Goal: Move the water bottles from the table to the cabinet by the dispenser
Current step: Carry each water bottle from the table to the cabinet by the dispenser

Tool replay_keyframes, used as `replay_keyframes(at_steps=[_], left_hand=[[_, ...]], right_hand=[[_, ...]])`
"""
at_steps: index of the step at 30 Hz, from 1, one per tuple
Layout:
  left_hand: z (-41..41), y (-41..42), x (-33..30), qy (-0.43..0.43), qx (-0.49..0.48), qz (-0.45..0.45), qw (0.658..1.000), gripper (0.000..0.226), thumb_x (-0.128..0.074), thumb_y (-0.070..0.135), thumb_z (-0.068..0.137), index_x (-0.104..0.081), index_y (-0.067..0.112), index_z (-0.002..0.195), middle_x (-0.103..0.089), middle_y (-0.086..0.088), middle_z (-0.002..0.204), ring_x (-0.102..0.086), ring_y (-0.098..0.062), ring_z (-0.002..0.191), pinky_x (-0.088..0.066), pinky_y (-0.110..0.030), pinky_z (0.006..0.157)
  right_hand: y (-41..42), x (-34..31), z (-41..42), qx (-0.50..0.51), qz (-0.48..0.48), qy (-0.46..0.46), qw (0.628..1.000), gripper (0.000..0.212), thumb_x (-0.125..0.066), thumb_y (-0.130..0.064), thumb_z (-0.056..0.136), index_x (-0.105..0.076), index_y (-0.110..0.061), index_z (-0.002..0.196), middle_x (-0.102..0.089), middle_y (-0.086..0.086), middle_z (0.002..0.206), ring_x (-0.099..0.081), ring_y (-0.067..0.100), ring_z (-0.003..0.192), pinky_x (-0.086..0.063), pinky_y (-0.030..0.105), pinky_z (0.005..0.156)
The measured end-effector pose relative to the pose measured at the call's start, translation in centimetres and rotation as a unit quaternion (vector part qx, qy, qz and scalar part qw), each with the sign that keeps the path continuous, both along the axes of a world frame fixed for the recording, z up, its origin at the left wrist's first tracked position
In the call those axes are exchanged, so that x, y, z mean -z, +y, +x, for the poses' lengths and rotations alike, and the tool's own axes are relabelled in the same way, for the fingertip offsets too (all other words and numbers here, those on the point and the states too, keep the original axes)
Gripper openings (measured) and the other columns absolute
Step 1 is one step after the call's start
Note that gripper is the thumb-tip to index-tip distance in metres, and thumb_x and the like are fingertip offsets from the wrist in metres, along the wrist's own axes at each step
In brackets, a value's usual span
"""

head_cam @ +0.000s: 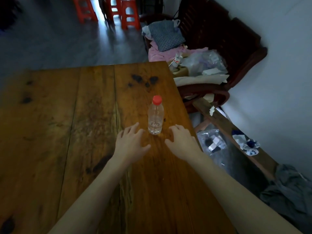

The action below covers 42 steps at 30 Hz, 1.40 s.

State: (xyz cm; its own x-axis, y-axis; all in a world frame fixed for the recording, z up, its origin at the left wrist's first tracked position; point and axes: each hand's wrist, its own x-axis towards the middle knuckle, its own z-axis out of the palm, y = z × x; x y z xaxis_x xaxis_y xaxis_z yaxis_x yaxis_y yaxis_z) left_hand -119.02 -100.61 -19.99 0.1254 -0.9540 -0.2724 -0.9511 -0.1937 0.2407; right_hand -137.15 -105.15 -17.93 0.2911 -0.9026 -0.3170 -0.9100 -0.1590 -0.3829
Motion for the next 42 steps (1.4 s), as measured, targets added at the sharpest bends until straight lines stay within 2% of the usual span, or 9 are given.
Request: replay_keyframes(at_steps=[7,13,17,20,25,27,30,36,42], left_hand=[[0.6,-2.8,1.3,0.040,-0.057,-0.027,0.997,0.085,-0.061,0.063,0.088,-0.027,0.027,0.156,-0.015,0.001,0.169,-0.027,-0.024,0.152,-0.031,-0.050,0.119],[-1.5,-6.6,1.9,0.297,-0.154,-0.117,0.935,0.105,-0.082,0.052,0.076,-0.021,0.028,0.158,-0.029,0.004,0.162,-0.037,-0.016,0.145,-0.038,-0.043,0.115],[-2.5,-8.2,2.3,0.393,-0.158,-0.141,0.895,0.089,-0.085,0.035,0.078,-0.034,0.028,0.151,-0.053,0.010,0.143,-0.051,-0.007,0.130,-0.042,-0.041,0.113],[-2.2,-8.2,2.2,0.386,-0.151,-0.160,0.896,0.060,-0.085,0.024,0.079,-0.054,0.025,0.131,-0.063,0.019,0.119,-0.057,0.009,0.108,-0.049,-0.038,0.107],[-2.3,-6.8,0.6,0.355,-0.135,-0.209,0.901,0.057,-0.089,0.027,0.073,-0.060,0.027,0.122,-0.063,0.025,0.108,-0.055,0.015,0.102,-0.048,-0.021,0.098],[-2.4,-5.8,-0.9,0.352,-0.123,-0.228,0.900,0.059,-0.090,0.029,0.072,-0.059,0.030,0.123,-0.063,0.027,0.107,-0.057,0.014,0.100,-0.044,-0.014,0.092],[-2.4,-4.1,-3.6,0.357,-0.102,-0.252,0.894,0.058,-0.091,0.031,0.071,-0.063,0.028,0.122,-0.069,0.021,0.109,-0.063,0.005,0.102,-0.049,-0.019,0.093],[-3.5,-0.9,-8.3,0.358,-0.043,-0.267,0.894,0.060,-0.091,0.031,0.070,-0.064,0.025,0.123,-0.072,0.018,0.111,-0.067,-0.003,0.104,-0.053,-0.034,0.097],[-4.7,0.4,-9.5,0.343,-0.028,-0.272,0.899,0.055,-0.091,0.028,0.070,-0.065,0.025,0.119,-0.071,0.020,0.107,-0.066,0.001,0.101,-0.051,-0.024,0.093]], right_hand=[[-2.3,2.2,0.4,-0.012,0.017,-0.007,1.000,0.057,-0.050,-0.041,0.094,-0.037,-0.022,0.147,-0.032,0.002,0.157,-0.033,0.025,0.141,-0.033,0.050,0.109],[-3.0,3.1,0.1,-0.024,0.033,-0.015,0.999,0.058,-0.051,-0.039,0.094,-0.036,-0.022,0.148,-0.034,0.001,0.155,-0.035,0.024,0.139,-0.035,0.049,0.109],[-3.1,3.5,-0.6,-0.034,0.038,-0.012,0.999,0.059,-0.051,-0.039,0.094,-0.036,-0.022,0.149,-0.034,0.001,0.156,-0.035,0.024,0.139,-0.036,0.048,0.109],[-3.1,3.6,-1.1,-0.038,0.031,-0.018,0.999,0.058,-0.051,-0.039,0.094,-0.037,-0.022,0.148,-0.034,0.001,0.155,-0.036,0.024,0.139,-0.036,0.048,0.109],[-3.2,3.7,-2.1,-0.007,0.070,-0.090,0.993,0.059,-0.054,-0.037,0.094,-0.037,-0.022,0.149,-0.040,0.000,0.151,-0.050,0.020,0.127,-0.049,0.041,0.099],[-3.2,3.4,-2.4,0.051,0.132,-0.177,0.974,0.055,-0.054,-0.036,0.096,-0.040,-0.023,0.147,-0.049,-0.003,0.138,-0.062,0.013,0.107,-0.052,0.024,0.078],[-3.0,3.0,-2.8,0.145,0.232,-0.284,0.919,0.043,-0.049,-0.037,0.100,-0.048,-0.022,0.141,-0.053,-0.002,0.138,-0.056,0.017,0.117,-0.045,0.029,0.089],[-2.3,1.2,-4.4,0.251,0.461,-0.483,0.701,0.049,-0.037,-0.048,0.102,-0.056,-0.015,0.132,-0.064,0.009,0.130,-0.063,0.029,0.117,-0.051,0.045,0.092],[-1.4,0.1,-5.6,0.242,0.485,-0.483,0.688,0.056,-0.037,-0.049,0.101,-0.056,-0.007,0.132,-0.067,0.012,0.127,-0.063,0.031,0.117,-0.052,0.044,0.092]])
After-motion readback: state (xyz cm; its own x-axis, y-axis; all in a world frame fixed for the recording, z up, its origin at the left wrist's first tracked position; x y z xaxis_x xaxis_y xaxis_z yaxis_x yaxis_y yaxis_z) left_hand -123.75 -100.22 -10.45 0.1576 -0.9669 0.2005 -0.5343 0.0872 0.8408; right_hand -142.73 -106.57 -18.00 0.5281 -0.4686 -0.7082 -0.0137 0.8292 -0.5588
